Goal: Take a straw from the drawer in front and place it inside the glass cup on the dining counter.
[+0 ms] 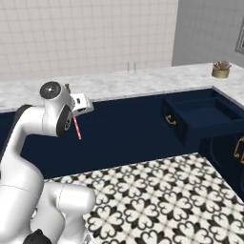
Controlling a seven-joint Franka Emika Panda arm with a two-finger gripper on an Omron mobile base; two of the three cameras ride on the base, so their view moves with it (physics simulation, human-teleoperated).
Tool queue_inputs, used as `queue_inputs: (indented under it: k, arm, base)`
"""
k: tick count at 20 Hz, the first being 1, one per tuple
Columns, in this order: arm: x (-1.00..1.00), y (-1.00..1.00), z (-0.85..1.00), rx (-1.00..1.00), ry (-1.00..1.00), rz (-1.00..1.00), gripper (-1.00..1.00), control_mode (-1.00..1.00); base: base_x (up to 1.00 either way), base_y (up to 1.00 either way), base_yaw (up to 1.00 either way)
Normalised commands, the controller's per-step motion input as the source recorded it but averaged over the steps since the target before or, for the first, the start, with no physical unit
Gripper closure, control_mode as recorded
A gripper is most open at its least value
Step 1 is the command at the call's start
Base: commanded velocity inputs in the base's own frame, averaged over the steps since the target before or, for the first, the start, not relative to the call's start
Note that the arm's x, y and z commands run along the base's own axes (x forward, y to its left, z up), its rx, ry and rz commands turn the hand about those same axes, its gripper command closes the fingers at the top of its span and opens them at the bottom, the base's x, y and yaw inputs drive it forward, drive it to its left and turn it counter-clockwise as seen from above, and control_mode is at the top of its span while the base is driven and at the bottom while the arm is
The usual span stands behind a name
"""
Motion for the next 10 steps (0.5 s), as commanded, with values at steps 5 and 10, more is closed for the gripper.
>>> queue_inputs:
  k: [5, 10]
  arm:
    - [0.0, 0.0, 0.0, 0.0, 0.0, 0.0, 1.0, 1.0]
    - [0.0, 0.0, 0.0, 0.0, 0.0, 0.0, 1.0, 1.0]
  base:
    - [-0.3, 1.0, 0.0]
    - [-0.22, 1.0, 0.0]
